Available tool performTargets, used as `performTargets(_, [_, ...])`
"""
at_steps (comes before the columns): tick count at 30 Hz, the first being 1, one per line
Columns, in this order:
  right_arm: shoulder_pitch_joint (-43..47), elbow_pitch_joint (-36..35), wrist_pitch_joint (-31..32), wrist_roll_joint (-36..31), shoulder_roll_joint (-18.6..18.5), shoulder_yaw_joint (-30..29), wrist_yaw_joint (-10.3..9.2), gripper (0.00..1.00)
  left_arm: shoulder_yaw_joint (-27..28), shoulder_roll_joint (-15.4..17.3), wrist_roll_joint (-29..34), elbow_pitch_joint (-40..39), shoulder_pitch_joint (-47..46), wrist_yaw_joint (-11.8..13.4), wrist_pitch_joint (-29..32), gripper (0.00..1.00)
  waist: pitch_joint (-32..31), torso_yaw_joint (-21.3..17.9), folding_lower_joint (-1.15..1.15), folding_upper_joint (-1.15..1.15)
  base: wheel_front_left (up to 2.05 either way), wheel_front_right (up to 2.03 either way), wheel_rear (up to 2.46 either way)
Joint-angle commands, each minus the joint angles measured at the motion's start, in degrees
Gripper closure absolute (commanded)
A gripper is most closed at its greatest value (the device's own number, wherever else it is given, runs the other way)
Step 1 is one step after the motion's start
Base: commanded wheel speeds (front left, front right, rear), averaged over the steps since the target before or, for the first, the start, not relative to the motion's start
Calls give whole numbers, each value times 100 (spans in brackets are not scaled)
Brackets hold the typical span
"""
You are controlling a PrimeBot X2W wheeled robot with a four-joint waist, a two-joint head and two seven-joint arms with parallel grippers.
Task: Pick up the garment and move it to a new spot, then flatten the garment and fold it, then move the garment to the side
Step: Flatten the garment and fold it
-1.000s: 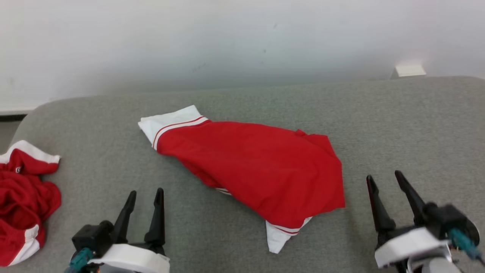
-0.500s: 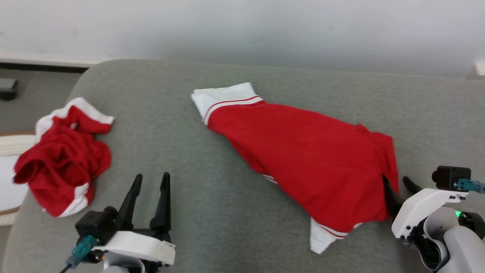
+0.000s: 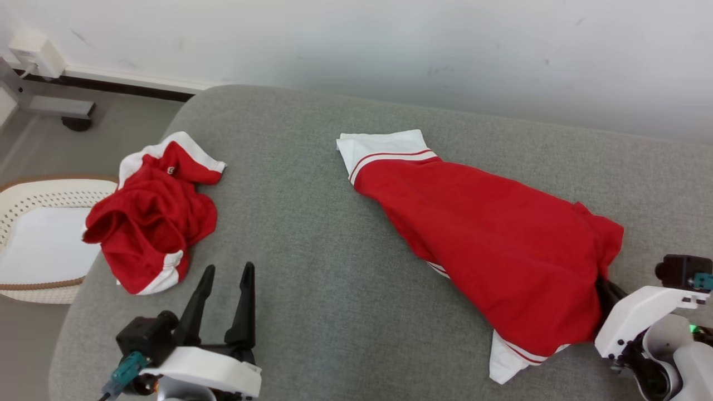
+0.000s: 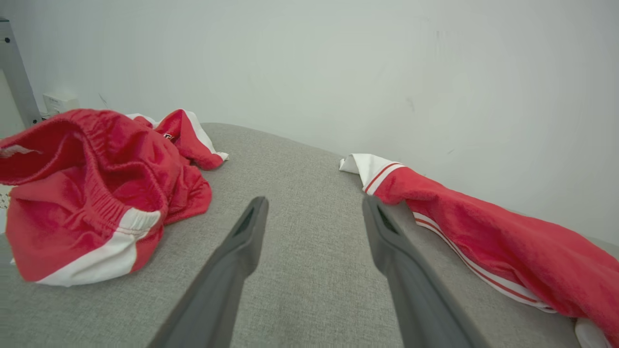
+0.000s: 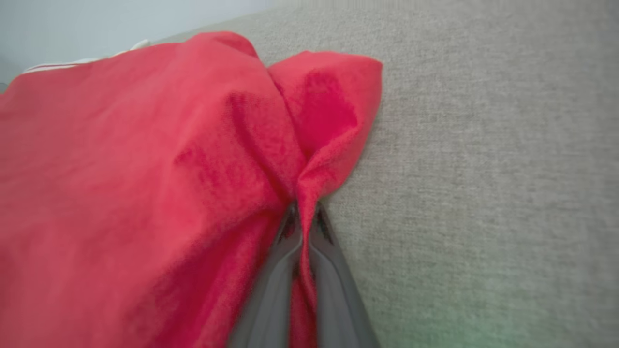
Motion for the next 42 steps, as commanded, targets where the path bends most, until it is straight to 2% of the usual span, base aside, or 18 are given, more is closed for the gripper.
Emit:
performTargets(1, [41,53,-85,-97,-75,-38,-2,100,11,17,-23,11,60,-14,-5,0,-40,4,0,0,0,0,0])
performTargets(6, [-221,-151,-484,-256,-185,-154,-3,100,38,17,-7,-21,115,-13,-5,0,-145,-95,0,0,0,0,0])
performTargets(8, [-299,-321,-431,-255,-245,-77,-3,100,8,18,-10,-41,130,-13,-5,0,-153,-165,0,0,0,0,0])
performTargets(13, [-653,-730,-247,-317,-769,-173,-5,100,-60,18,72,-103,63,-13,-5,0,20,-337,0,0,0,0,0])
performTargets(18, [-910,-895,-63,-468,-1236,-604,-5,100,-119,17,59,-167,-63,-14,-5,0,342,-434,0,0,0,0,0])
performTargets(24, [-1051,-723,-89,-711,-1482,-1296,-5,100,-167,18,70,-243,-225,-14,-5,0,726,-487,0,0,0,0,0])
performTargets(29, [-1125,-163,-158,-908,-1384,-1727,-5,100,-242,17,130,-238,-350,-14,-5,0,906,-509,0,0,0,0,0])
performTargets(30, [-1149,-53,-186,-939,-1347,-1769,-5,53,-257,18,137,-230,-369,-14,-5,0,908,-512,0,0,0,0,0])
performTargets(31, [-1177,54,-221,-935,-1297,-1800,-5,0,-272,19,150,-217,-377,-14,-5,0,890,-522,0,0,0,0,0])
performTargets(36, [-1100,213,-610,-1067,-1080,-1687,-5,0,-320,18,186,-146,-333,-13,-5,0,652,-654,0,0,0,0,0])
performTargets(42, [-799,-384,-1276,-1095,-746,-1315,-5,0,-345,18,229,-75,-189,-14,-5,0,207,-907,0,0,0,0,0])
